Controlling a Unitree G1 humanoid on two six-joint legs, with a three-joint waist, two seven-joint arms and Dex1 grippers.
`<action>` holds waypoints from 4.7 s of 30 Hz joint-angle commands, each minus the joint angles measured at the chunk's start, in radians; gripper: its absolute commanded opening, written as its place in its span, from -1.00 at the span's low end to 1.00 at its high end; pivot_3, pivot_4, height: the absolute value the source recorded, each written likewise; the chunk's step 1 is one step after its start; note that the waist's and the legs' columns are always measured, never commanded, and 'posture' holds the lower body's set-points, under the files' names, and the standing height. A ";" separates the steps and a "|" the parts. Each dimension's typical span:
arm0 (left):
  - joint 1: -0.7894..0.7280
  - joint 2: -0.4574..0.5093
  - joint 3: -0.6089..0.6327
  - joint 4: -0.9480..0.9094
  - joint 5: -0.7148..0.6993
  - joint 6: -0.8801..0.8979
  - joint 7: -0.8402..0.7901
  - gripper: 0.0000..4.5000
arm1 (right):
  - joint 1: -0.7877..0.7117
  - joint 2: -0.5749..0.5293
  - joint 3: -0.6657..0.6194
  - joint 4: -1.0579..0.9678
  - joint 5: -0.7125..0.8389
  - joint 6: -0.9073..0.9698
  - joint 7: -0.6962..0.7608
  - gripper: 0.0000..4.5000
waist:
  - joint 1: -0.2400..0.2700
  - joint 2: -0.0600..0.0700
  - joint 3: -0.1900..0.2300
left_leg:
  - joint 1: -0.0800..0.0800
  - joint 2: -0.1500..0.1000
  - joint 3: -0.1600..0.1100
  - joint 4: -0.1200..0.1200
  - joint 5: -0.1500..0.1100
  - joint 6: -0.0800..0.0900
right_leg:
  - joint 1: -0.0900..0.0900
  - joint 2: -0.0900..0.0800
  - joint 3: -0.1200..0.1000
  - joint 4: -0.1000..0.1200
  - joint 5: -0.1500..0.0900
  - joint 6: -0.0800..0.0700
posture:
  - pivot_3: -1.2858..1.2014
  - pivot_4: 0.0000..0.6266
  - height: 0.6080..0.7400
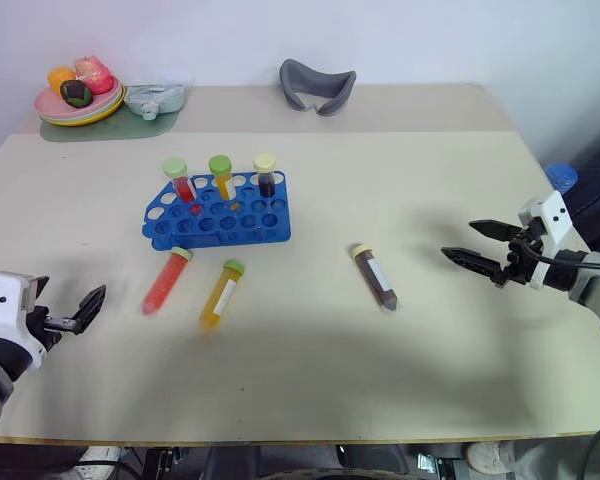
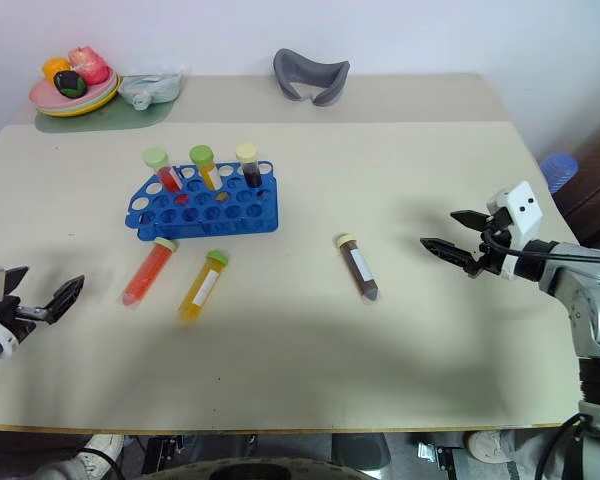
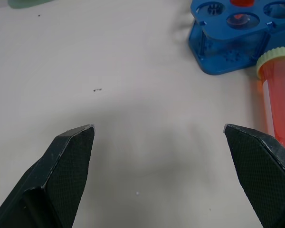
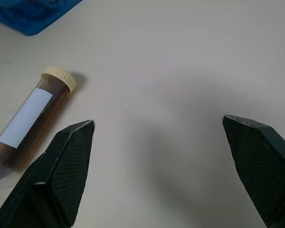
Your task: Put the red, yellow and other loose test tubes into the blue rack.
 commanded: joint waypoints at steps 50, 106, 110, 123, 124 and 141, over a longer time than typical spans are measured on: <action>-0.250 0.072 -0.573 -0.068 0.000 -0.198 -0.376 1.00 | -0.500 0.163 0.242 -0.179 1.015 1.071 -1.456 0.95 | 0.002 0.001 0.000 | -0.003 0.000 0.000 0.002 -0.001 0.002 | -0.003 0.000 0.000 0.001 0.000 0.000 | 0.03 -0.52 1.00; -0.209 -0.001 -0.447 -0.038 -0.060 -0.161 -0.244 1.00 | -0.654 0.120 0.633 -0.541 0.738 0.460 -1.254 -0.31 | 0.001 0.002 0.000 | -0.016 0.001 -0.002 0.004 -0.001 0.002 | -0.017 0.001 -0.001 0.004 0.000 0.000 | 0.03 -0.52 1.00; -0.183 -0.015 -0.390 0.021 -0.044 -0.201 -0.230 1.00 | -0.620 0.255 0.733 -0.415 0.356 0.130 -0.979 -0.31 | -0.004 0.002 -0.001 | -0.015 0.001 -0.002 0.004 -0.001 0.002 | -0.015 0.001 -0.002 0.004 0.000 0.000 | 0.03 -0.52 1.00; -0.215 -0.156 -0.310 0.082 -0.001 -0.330 -0.055 1.00 | -0.558 0.796 0.739 0.180 -0.202 -0.446 -0.781 -0.31 | -0.013 0.001 -0.001 | -0.015 0.001 -0.002 0.005 0.001 -0.001 | -0.016 0.000 -0.002 0.007 0.001 0.000 | 0.03 -0.52 1.00; -0.221 -0.165 -0.316 0.085 0.012 -0.345 -0.046 1.00 | -0.556 0.818 0.733 0.211 -0.224 -0.477 -0.776 -0.31 | -0.014 0.001 -0.001 | -0.015 0.001 -0.002 0.005 0.001 -0.001 | -0.016 0.001 -0.002 0.007 0.001 0.000 | 0.03 -0.52 1.00; -0.225 -0.172 -0.355 0.017 0.008 -0.329 -0.023 1.00 | -0.551 0.993 0.584 0.505 -0.380 -0.721 -0.699 -0.31 | -0.029 0.001 -0.001 | -0.011 0.001 -0.002 0.005 0.002 -0.003 | -0.016 0.001 -0.001 0.015 0.001 -0.001 | 0.03 -0.52 1.00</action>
